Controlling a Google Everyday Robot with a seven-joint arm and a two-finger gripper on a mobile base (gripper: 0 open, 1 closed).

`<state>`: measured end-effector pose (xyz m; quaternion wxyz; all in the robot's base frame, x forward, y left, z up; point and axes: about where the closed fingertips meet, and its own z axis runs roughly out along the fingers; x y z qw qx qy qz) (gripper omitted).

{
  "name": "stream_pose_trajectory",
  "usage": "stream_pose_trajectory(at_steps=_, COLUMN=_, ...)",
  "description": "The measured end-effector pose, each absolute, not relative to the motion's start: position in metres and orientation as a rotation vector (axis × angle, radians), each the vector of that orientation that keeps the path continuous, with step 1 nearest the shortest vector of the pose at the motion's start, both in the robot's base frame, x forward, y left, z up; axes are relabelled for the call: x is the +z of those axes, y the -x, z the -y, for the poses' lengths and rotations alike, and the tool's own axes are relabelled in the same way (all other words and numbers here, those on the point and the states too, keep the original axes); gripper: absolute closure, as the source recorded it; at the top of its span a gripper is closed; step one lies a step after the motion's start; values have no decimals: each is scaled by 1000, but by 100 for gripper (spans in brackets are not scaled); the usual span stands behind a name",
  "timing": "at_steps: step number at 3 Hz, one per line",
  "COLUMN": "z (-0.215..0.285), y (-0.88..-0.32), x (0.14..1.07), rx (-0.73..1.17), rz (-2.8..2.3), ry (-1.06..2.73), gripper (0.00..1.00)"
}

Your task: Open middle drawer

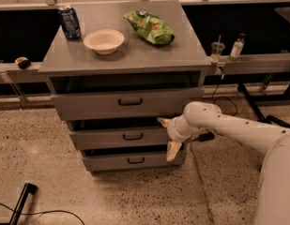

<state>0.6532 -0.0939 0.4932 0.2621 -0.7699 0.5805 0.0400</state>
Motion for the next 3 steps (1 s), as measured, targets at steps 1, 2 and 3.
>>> stream_pose_trajectory(at_steps=1, z=98, y=-670, x=467, rx=143, rz=-1582, ry=2047, gripper=0)
stream_pose_trajectory(at_steps=2, z=100, y=-684, x=452, rx=166, rz=-1599, ry=2018, gripper=0)
stream_pose_trajectory(at_steps=3, z=106, y=-695, x=442, rx=182, rz=-1629, ry=1993, gripper=0)
